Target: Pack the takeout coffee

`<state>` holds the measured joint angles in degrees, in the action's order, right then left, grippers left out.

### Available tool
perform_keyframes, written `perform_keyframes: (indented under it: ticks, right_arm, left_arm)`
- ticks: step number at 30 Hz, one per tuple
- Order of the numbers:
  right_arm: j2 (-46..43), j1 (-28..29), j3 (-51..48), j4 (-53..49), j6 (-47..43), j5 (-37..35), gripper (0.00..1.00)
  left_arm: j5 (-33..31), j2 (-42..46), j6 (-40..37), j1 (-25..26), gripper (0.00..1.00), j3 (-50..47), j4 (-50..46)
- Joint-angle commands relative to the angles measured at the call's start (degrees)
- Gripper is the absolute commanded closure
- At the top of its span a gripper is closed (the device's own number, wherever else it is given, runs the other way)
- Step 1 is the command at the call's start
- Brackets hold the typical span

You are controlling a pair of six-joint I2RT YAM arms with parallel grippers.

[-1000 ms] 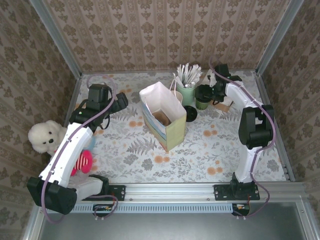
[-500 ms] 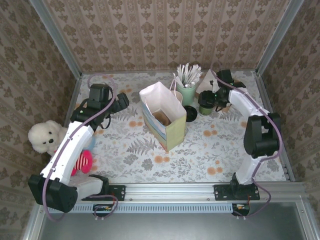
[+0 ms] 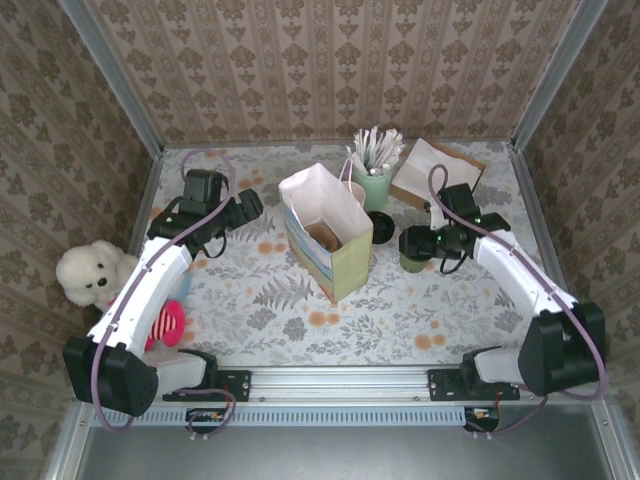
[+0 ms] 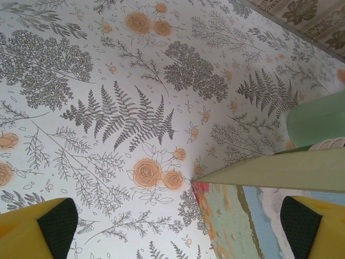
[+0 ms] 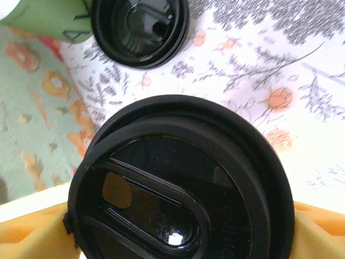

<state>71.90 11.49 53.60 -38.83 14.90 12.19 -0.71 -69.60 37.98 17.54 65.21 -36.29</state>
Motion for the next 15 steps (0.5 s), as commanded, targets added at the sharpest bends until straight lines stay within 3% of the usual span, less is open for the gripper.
perform_keyframes:
  ticks: [1, 10, 15]
  right_arm:
    - [-2.8, 1.9, -2.8, 0.9, 1.7, 1.8, 0.16]
    - [-2.7, 5.1, -5.4, 3.3, 3.1, 2.7, 0.15]
    - [-2.0, 5.9, -4.8, 0.4, 2.2, 0.7, 0.09]
  left_arm:
    - [3.0, -0.3, 1.6, -0.7, 0.0, -0.6, 1.1]
    - [4.7, 0.0, 2.7, -1.2, 0.0, -1.2, 1.3]
    - [3.5, 0.5, 2.8, -1.2, 0.0, -1.6, 1.2]
